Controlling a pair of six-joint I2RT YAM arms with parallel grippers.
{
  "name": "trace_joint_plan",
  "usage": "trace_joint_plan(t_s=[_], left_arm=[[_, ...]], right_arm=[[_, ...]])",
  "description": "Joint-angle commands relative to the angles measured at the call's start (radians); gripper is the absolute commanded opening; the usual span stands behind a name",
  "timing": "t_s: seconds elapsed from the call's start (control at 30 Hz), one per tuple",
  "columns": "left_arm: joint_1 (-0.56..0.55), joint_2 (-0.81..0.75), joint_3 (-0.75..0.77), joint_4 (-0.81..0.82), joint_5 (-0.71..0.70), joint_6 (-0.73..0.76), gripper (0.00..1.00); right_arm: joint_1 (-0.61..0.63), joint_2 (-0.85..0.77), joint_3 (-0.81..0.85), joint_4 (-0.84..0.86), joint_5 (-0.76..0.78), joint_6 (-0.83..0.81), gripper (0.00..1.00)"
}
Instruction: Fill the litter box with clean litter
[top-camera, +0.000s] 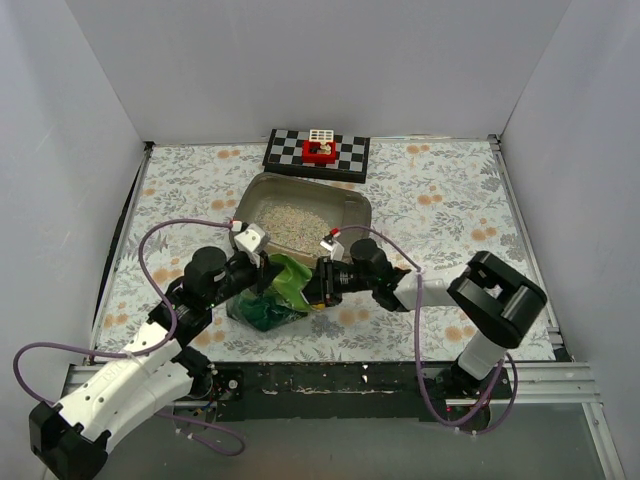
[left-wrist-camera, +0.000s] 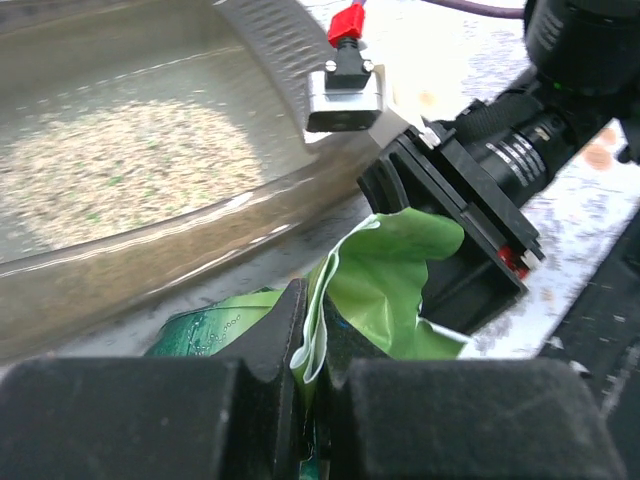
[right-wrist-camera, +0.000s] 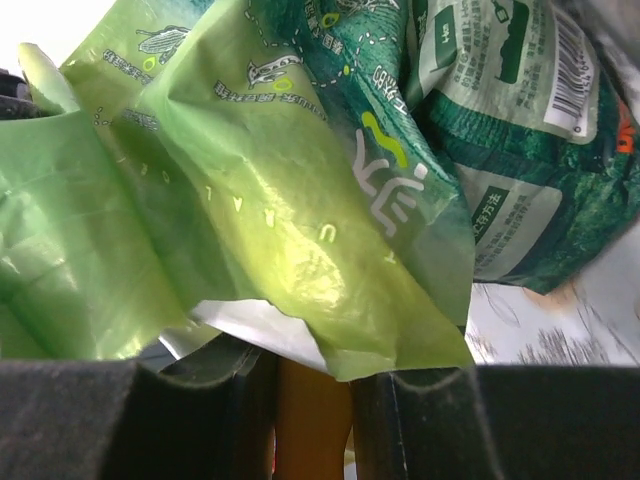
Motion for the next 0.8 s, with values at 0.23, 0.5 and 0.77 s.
trace_joint_plan(t_s=[0.23, 0.5, 0.77], left_arm=[[-0.027, -0.102, -0.039, -0.049, -0.205, 0.099, 0.00], [-0.027, -0.073, -0.074, 0.006, -0.155, 0.058, 0.00], [-0.028, -0.076, -0.085, 0.020, -0.164, 0.046, 0.00]], right_arm=[[0.093, 0.166, 0.240, 0.170, 0.017, 0.050, 0.01], [0.062, 0.048, 0.102, 0.274, -0.012, 0.082, 0.01], [-0.002, -0.067, -0.018, 0.333, -0.052, 0.120, 0.01]])
